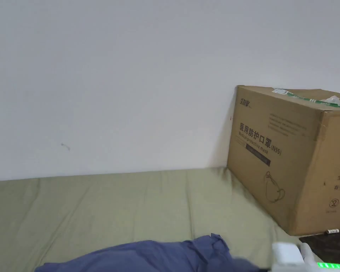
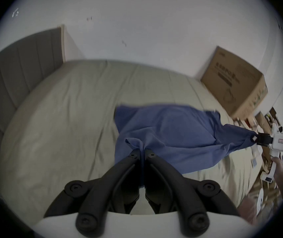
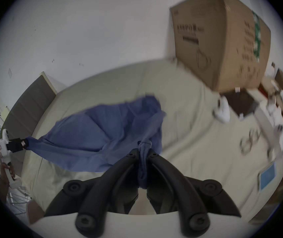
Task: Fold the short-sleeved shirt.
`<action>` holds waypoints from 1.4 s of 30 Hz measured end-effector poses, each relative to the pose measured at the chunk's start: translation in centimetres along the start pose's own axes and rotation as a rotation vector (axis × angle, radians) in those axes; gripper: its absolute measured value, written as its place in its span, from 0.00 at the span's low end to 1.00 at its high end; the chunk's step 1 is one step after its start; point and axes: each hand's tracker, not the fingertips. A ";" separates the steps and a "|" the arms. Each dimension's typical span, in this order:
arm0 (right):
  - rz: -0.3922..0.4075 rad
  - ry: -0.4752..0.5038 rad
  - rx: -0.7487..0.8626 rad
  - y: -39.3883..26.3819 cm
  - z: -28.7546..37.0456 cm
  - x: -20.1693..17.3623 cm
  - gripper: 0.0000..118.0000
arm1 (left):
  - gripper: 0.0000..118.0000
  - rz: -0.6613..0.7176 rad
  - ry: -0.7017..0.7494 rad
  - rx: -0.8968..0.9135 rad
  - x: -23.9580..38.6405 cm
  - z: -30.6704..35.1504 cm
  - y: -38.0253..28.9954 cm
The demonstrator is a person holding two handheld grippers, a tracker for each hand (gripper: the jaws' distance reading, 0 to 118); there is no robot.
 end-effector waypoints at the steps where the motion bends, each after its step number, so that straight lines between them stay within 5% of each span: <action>1: -0.003 -0.005 -0.001 -2.1 1.1 0.5 0.05 | 0.02 0.002 -0.018 -0.014 -0.3 1.0 -1.9; 12: 0.066 0.024 0.018 -12.2 17.9 0.6 0.05 | 0.02 0.085 -0.024 -0.006 -1.5 15.6 -8.7; 18: 0.029 0.012 -0.196 -13.7 12.9 0.6 0.05 | 0.03 0.242 -0.080 -0.258 -2.9 11.4 -10.3; 21: -0.068 -0.066 -0.249 -14.3 9.2 1.2 0.06 | 0.21 0.248 -0.013 -0.321 -3.0 8.7 -11.3; 22: -0.113 -0.072 -0.239 -14.4 8.6 1.6 0.14 | 0.32 0.243 -0.005 -0.305 -3.0 8.2 -11.6; 24: -0.165 -0.051 -0.234 -14.5 8.2 2.1 0.78 | 0.89 0.242 0.001 -0.288 -2.8 8.0 -11.9; 25: -0.183 -0.067 -0.242 -14.5 8.1 2.2 0.92 | 0.97 0.247 0.008 -0.281 -2.7 8.0 -11.9; 32: -0.079 -0.116 -0.052 -11.8 12.7 -1.1 0.93 | 0.95 0.242 -0.047 -0.115 -0.3 11.3 -8.9; 37: -0.059 0.043 0.393 -9.2 18.9 -5.6 0.90 | 0.83 0.116 -0.085 0.448 3.6 17.9 -6.5; 38: -0.044 0.090 0.499 -9.0 19.8 -6.4 0.83 | 0.73 0.082 -0.088 0.551 4.5 18.9 -6.4; 39: -0.022 0.141 0.591 -8.9 20.5 -7.2 0.63 | 0.59 0.044 -0.076 0.626 4.1 18.7 -6.6; 40: 0.001 0.184 0.673 -8.8 20.8 -8.0 0.23 | 0.39 0.003 -0.063 0.663 4.7 18.8 -6.4; 41: 0.025 0.106 0.696 -8.2 20.6 -9.3 0.00 | 0.03 -0.030 -0.046 0.675 5.6 18.8 -5.9; 42: 0.025 0.000 0.735 -7.9 20.6 -10.3 0.00 | 0.00 -0.050 -0.003 0.664 6.4 18.5 -5.4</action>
